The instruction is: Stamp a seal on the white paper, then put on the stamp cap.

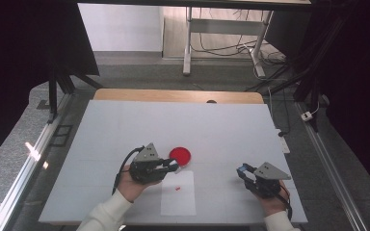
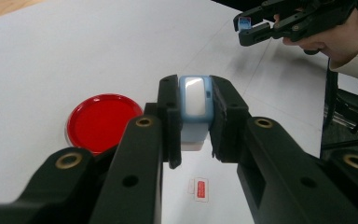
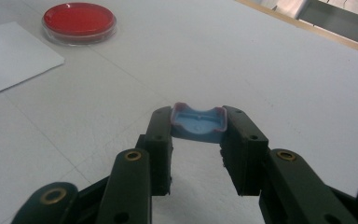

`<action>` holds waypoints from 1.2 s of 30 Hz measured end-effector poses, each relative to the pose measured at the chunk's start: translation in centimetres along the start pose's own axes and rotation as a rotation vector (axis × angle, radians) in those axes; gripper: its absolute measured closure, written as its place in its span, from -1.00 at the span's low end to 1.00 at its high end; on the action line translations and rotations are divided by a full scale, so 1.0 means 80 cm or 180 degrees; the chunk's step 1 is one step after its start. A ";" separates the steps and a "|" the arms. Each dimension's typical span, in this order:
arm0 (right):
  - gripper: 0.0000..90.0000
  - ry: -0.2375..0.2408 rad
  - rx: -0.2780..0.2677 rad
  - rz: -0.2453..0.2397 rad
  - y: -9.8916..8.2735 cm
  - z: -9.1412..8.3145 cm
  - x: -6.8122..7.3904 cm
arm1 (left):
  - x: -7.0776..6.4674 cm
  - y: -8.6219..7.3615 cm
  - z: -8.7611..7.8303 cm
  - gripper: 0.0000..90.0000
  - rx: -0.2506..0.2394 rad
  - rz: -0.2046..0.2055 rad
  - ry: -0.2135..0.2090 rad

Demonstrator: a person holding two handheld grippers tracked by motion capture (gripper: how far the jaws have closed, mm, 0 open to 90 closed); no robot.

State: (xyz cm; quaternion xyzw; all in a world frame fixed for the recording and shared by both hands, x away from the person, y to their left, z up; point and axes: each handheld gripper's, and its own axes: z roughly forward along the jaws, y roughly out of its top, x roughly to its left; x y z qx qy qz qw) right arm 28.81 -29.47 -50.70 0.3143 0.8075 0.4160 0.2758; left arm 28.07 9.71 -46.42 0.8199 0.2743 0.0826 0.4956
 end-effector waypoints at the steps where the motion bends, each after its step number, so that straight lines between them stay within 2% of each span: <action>1: 0.42 -0.0001 -0.0001 -0.0001 0.000 0.000 0.000 | 0.000 0.000 0.000 0.67 -0.0001 0.0000 -0.0003; 13: 0.42 0.0018 -0.0018 0.0003 0.001 0.000 0.002 | -0.001 0.001 0.000 0.67 -0.0002 -0.0012 -0.0009; 18: 0.42 0.0049 -0.0088 0.0008 0.004 0.000 0.005 | 0.000 0.001 0.000 0.67 -0.0009 -0.0029 -0.0004; 27: 0.42 0.0075 -0.0047 -0.0019 0.006 0.004 0.010 | -0.001 0.001 0.001 0.67 0.0001 -0.0028 0.0002; 36: 0.42 0.0183 -0.0029 -0.0066 0.010 0.013 0.021 | 0.000 0.000 0.003 0.67 0.0015 -0.0030 -0.0005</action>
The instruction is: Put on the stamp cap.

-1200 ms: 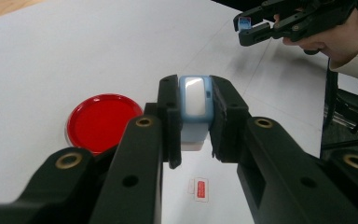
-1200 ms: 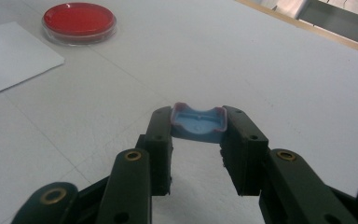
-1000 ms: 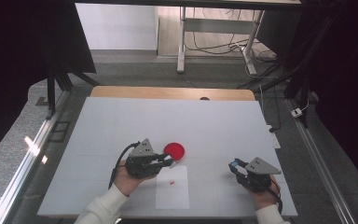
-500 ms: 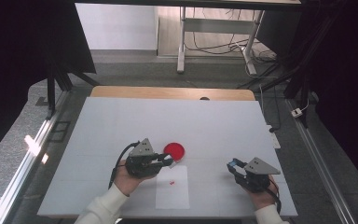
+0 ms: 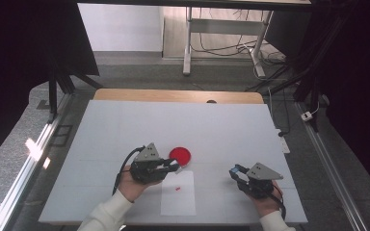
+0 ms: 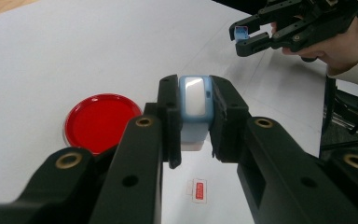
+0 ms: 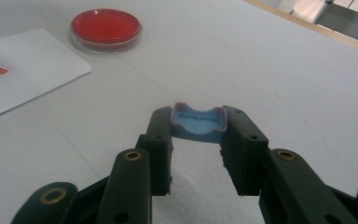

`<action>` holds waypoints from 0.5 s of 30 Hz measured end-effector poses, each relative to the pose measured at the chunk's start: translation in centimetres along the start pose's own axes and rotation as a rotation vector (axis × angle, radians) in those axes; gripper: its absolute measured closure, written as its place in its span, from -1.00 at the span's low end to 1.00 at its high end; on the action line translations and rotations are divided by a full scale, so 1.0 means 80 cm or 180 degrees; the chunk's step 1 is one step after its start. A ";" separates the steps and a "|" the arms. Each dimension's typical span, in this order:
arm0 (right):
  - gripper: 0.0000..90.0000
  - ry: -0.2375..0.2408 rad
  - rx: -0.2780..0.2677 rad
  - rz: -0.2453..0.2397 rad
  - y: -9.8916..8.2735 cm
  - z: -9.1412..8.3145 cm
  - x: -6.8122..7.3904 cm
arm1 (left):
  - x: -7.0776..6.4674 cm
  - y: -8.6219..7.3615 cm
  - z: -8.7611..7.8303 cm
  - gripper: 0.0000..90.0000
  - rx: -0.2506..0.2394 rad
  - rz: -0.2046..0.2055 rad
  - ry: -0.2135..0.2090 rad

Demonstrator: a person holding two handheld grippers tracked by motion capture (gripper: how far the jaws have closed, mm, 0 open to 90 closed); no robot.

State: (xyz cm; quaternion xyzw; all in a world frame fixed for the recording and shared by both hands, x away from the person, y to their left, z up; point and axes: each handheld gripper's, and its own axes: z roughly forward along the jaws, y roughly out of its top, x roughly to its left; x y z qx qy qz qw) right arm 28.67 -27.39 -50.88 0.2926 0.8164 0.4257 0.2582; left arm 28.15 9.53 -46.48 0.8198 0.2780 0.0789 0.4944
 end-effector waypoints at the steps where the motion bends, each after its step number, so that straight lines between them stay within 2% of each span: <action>1: 0.42 0.0016 -0.0018 0.0007 0.000 0.001 0.001 | 0.000 0.000 0.000 0.67 -0.0001 0.0000 0.0002; 6: 0.42 0.0066 -0.0010 -0.0004 0.003 0.005 0.007 | 0.000 0.000 0.000 0.67 -0.0004 -0.0004 -0.0006; 10: 0.42 0.0129 -0.0054 0.0053 0.005 0.007 0.010 | 0.000 0.000 0.000 0.67 -0.0013 -0.0008 -0.0005; 15: 0.42 0.0147 -0.0047 0.0031 0.007 0.009 0.015 | 0.000 0.000 0.000 0.67 -0.0015 -0.0016 -0.0007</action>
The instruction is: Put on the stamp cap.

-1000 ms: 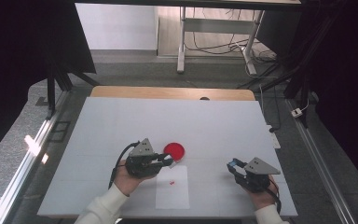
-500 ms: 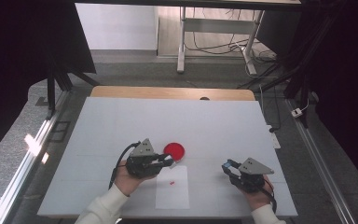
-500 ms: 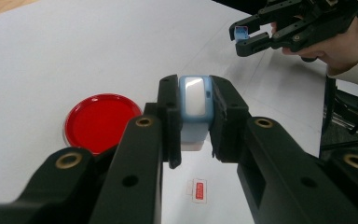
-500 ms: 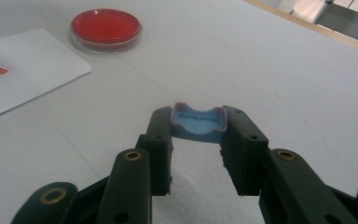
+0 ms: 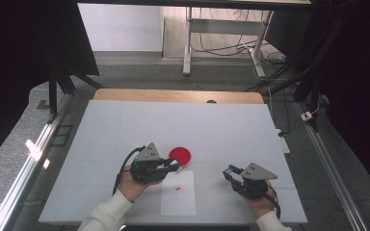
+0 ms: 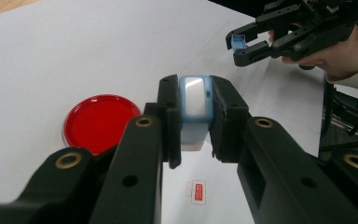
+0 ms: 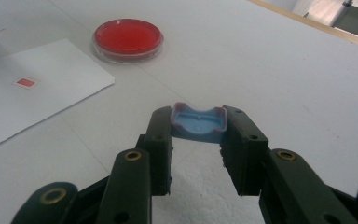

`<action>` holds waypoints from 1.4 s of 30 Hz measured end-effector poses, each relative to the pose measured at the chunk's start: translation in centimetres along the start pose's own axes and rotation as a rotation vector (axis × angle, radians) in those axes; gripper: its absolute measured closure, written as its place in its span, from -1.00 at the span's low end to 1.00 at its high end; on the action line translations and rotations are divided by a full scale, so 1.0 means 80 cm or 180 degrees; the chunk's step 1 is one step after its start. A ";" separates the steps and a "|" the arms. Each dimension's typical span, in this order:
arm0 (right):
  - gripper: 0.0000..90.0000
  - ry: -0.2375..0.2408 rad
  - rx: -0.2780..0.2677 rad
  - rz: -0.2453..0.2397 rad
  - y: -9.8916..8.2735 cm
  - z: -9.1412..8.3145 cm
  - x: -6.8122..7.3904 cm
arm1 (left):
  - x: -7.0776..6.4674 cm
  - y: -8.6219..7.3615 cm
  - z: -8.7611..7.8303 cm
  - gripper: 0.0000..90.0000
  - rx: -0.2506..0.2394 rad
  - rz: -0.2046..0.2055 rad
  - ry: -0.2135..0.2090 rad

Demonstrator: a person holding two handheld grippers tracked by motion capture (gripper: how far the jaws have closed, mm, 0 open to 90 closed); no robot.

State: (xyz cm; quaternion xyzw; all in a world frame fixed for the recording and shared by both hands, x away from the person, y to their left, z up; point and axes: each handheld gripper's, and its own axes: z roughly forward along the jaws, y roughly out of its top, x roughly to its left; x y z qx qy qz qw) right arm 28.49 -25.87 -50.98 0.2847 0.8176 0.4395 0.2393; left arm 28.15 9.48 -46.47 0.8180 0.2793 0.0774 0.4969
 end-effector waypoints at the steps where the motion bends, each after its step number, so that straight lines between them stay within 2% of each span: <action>1: 0.42 0.0010 -0.0008 -0.0004 0.000 0.001 0.001 | 0.000 0.000 0.000 0.67 -0.0002 -0.0003 -0.0001; 13: 0.42 0.0083 -0.0032 -0.0001 0.005 0.009 0.011 | -0.001 0.001 0.001 0.67 -0.0011 -0.0010 -0.0010; 26: 0.42 0.0144 -0.0055 -0.0066 0.012 0.018 0.024 | -0.002 0.001 0.003 0.67 -0.0001 0.0001 -0.0019; 30: 0.42 0.0179 -0.0089 -0.0031 0.014 0.021 0.028 | -0.002 0.001 0.003 0.67 0.0004 0.0005 -0.0009; 42: 0.42 0.0253 -0.0137 -0.0140 0.025 0.034 0.048 | -0.003 0.001 0.004 0.67 0.0000 -0.0010 -0.0008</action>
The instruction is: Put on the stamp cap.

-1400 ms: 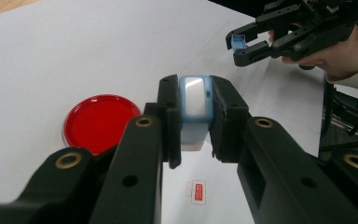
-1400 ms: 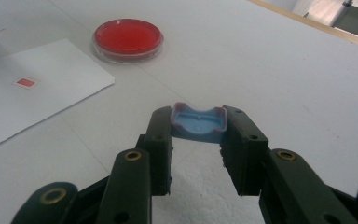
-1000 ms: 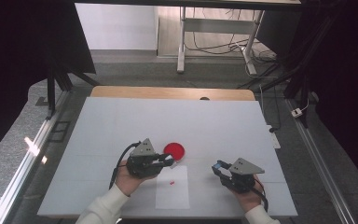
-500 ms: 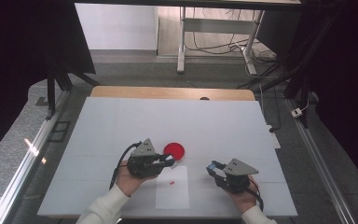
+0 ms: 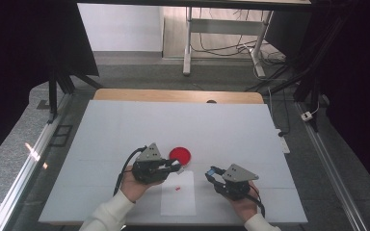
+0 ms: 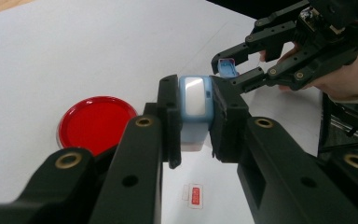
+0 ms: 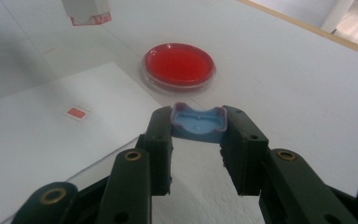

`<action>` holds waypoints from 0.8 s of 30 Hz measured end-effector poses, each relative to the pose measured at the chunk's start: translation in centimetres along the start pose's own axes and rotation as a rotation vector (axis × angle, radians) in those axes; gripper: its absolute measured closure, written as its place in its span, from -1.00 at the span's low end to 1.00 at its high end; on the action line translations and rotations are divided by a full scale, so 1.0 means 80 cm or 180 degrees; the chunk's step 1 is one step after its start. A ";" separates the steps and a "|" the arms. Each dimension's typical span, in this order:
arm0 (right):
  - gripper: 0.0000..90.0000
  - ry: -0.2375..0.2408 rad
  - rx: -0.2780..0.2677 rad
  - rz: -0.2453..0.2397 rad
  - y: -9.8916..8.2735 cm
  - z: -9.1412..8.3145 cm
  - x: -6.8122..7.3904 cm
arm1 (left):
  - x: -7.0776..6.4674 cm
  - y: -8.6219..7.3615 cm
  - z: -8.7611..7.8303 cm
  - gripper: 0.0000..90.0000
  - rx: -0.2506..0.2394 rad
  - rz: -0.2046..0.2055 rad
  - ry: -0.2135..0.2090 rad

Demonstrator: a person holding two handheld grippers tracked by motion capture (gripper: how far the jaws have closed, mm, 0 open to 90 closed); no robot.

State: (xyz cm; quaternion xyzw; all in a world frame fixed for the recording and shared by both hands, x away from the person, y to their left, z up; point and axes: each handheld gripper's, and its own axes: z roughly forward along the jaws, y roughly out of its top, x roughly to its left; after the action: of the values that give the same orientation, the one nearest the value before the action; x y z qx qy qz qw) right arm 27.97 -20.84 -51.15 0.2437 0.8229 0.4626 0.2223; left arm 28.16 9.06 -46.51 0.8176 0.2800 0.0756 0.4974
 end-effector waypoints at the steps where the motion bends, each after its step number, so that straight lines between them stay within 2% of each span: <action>1: 0.42 -0.0010 0.0015 -0.0005 0.001 0.000 0.001 | 0.000 0.000 0.000 0.67 -0.0001 0.0000 0.0002; 24: 0.42 0.0130 -0.0041 -0.0104 0.012 0.024 0.028 | -0.001 0.001 0.000 0.67 -0.0021 -0.0016 -0.0001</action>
State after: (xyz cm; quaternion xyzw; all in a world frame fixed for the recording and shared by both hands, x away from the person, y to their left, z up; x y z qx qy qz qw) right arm 27.54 -17.81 -51.56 0.2193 0.8282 0.4691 0.2145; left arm 28.14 8.94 -46.41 0.8153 0.2818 0.0750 0.5003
